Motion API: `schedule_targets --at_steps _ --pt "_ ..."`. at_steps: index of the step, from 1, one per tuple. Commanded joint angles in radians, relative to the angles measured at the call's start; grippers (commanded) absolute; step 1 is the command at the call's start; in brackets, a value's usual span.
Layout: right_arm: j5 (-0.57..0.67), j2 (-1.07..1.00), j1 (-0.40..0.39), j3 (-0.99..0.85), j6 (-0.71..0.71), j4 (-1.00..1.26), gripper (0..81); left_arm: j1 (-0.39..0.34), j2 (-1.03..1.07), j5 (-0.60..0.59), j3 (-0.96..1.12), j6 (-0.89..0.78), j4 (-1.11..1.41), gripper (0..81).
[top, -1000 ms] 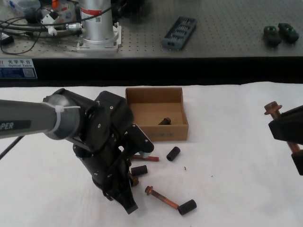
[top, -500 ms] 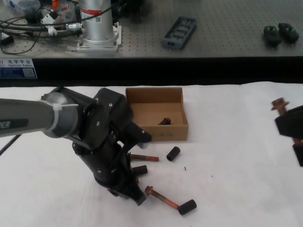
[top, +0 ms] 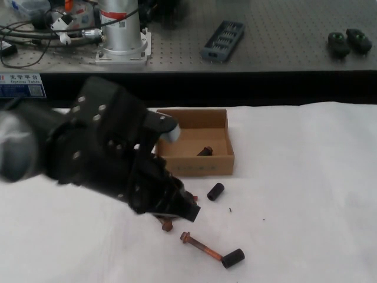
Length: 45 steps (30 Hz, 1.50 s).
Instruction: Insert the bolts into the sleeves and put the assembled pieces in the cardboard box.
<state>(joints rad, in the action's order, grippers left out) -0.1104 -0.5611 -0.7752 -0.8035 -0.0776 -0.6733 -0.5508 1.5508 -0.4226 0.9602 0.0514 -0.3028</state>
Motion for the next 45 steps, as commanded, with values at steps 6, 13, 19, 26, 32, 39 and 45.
schedule_targets --at_steps 6,13,19,26,32,39,45 --pt "0.215 0.001 0.004 0.169 -0.039 0.375 3.5 -0.004 -0.309 -0.053 -0.268 -0.059 0.246 0.6" --pt "0.379 -0.061 0.004 0.270 -0.039 0.691 3.5 -0.012 -0.569 -0.099 -0.430 -0.172 0.553 0.6" --pt "0.604 -0.183 0.004 0.291 -0.039 0.909 3.5 -0.069 -0.716 -0.107 -0.492 -0.172 0.595 0.6" --pt "0.795 -0.316 0.004 0.288 -0.057 1.173 3.5 -0.155 -0.780 -0.107 -0.554 -0.155 0.596 0.6" --pt "0.839 -0.368 0.004 0.289 -0.154 1.220 3.5 -0.186 -0.781 -0.107 -0.595 -0.125 0.671 0.6" --pt "0.911 -0.370 0.004 0.289 -0.235 1.220 3.5 -0.186 -0.781 -0.107 -0.637 -0.125 0.756 0.6" --pt "0.945 -0.392 0.004 0.289 -0.277 1.218 3.5 -0.186 -0.781 -0.107 -0.637 -0.125 0.804 0.6"
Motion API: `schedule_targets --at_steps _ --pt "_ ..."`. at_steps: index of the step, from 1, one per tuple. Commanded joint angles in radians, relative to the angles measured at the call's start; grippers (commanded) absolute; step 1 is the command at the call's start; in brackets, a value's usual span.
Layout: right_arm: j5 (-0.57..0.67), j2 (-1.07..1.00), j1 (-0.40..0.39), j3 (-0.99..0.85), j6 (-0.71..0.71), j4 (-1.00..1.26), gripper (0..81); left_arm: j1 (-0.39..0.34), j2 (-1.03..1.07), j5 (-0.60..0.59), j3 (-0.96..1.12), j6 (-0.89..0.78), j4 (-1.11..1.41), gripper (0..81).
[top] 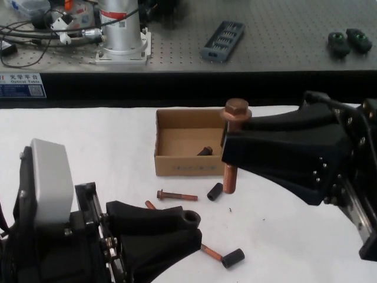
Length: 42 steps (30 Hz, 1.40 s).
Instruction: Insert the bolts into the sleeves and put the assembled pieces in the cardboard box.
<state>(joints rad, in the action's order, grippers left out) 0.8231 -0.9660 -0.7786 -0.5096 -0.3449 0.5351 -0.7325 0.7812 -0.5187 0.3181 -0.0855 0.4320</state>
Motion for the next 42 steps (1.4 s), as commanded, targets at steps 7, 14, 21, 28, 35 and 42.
schedule_targets --at_steps 7,14,21,28,35,42 --pt "-0.001 -0.052 -0.034 -0.005 0.009 0.017 3.5 -0.004 -0.012 -0.011 0.005 0.012 0.080 0.6" --pt "-0.006 -0.062 -0.054 -0.005 0.009 0.022 3.5 -0.004 -0.012 -0.020 0.005 0.010 0.080 0.6" --pt "-0.069 -0.082 -0.054 -0.005 0.009 0.097 3.5 -0.004 -0.012 -0.035 0.005 0.010 0.080 0.6" --pt "-0.064 -0.115 -0.054 -0.005 0.009 0.118 3.5 -0.004 -0.012 -0.037 0.005 0.010 0.080 0.6" --pt "-0.064 -0.114 -0.054 -0.005 0.009 0.097 3.5 -0.004 -0.012 -0.037 0.005 0.010 0.096 0.6" --pt "-0.061 -0.114 -0.063 -0.005 0.009 0.061 3.5 -0.004 -0.012 -0.037 0.005 0.010 0.123 0.6"
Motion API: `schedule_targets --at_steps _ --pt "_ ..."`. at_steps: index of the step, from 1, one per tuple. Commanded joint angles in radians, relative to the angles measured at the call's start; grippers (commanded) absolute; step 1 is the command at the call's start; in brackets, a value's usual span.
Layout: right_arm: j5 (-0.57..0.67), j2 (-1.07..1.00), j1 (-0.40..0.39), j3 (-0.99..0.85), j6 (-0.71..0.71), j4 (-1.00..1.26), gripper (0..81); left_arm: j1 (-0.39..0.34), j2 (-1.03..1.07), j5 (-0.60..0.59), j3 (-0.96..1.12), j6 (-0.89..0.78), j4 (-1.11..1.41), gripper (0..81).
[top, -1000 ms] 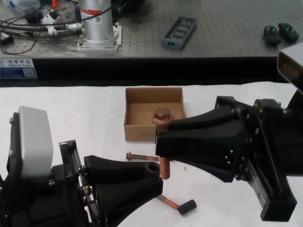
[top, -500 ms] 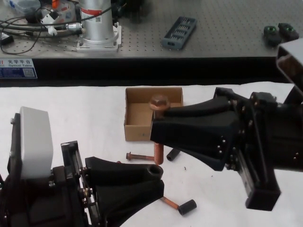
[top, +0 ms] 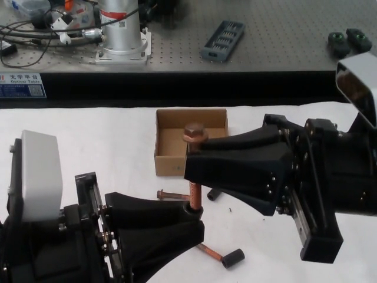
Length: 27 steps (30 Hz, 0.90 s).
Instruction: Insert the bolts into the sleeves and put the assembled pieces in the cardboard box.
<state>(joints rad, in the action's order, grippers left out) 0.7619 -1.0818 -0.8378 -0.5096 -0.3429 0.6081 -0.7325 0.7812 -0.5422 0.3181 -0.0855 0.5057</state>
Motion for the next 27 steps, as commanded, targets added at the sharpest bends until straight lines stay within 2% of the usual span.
schedule_targets --at_steps 1,10,18,22,27 --pt "0.005 -0.002 -0.003 -0.005 0.007 -0.015 3.5 -0.004 -0.012 -0.013 0.005 0.010 0.049 0.6" --pt "0.019 -0.004 -0.003 -0.005 0.007 -0.019 3.5 -0.004 -0.012 0.027 0.005 0.010 0.061 0.6" --pt "0.019 -0.004 -0.003 -0.005 0.007 -0.019 3.5 -0.004 -0.012 0.112 0.005 0.010 0.205 0.6" --pt "0.018 -0.004 -0.003 -0.005 0.007 -0.019 0.7 -0.004 -0.012 0.141 0.005 0.010 0.224 0.6" --pt "-0.020 -0.004 -0.003 -0.005 -0.022 -0.026 29.5 -0.004 -0.012 0.141 0.005 -0.014 0.229 0.6"
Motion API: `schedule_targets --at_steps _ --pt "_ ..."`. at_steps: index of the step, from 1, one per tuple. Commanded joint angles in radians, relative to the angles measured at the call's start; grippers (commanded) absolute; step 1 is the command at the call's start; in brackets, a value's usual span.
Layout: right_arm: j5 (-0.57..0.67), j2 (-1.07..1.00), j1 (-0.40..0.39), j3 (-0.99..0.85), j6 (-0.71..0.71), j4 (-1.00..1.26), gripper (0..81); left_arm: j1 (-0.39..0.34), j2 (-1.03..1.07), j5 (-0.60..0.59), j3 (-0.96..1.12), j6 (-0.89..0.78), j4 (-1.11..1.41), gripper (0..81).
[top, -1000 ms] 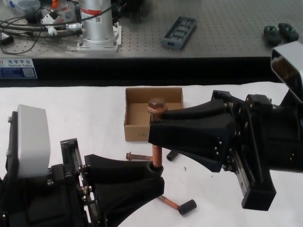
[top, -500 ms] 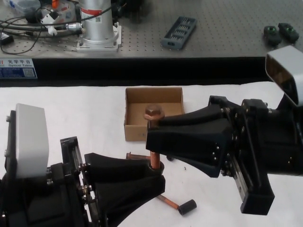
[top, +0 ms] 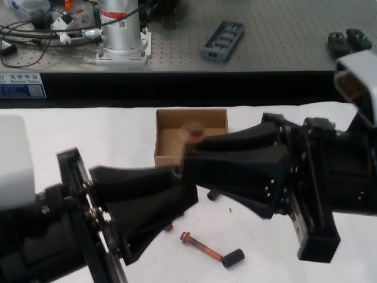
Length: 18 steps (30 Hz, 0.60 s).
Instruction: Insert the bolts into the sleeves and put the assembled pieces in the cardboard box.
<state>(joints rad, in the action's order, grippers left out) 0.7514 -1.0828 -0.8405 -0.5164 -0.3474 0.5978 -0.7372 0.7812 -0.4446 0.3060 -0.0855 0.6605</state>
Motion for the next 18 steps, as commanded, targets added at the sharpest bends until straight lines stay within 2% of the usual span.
schedule_targets --at_steps 1,6,10,14,16,18 --pt "-0.027 -0.003 0.000 0.002 -0.020 -0.016 32.8 0.001 -0.012 0.044 0.017 -0.020 0.074 0.6" --pt "-0.073 -0.003 0.000 0.002 -0.017 -0.016 33.7 0.001 -0.012 0.055 0.017 -0.023 0.074 0.6" --pt "-0.133 0.000 0.008 0.002 -0.015 -0.013 33.7 0.001 -0.012 0.124 0.019 -0.080 0.062 0.6" --pt "-0.183 0.020 0.029 0.002 -0.018 -0.011 33.3 0.003 -0.010 0.182 0.045 -0.096 -0.083 0.6" --pt "-0.180 0.044 0.045 0.002 -0.018 -0.036 26.1 0.005 -0.004 0.215 0.074 -0.096 -0.179 0.6" --pt "-0.171 0.075 0.065 0.002 -0.011 -0.093 13.9 0.011 0.014 0.227 0.114 -0.096 -0.251 0.6"
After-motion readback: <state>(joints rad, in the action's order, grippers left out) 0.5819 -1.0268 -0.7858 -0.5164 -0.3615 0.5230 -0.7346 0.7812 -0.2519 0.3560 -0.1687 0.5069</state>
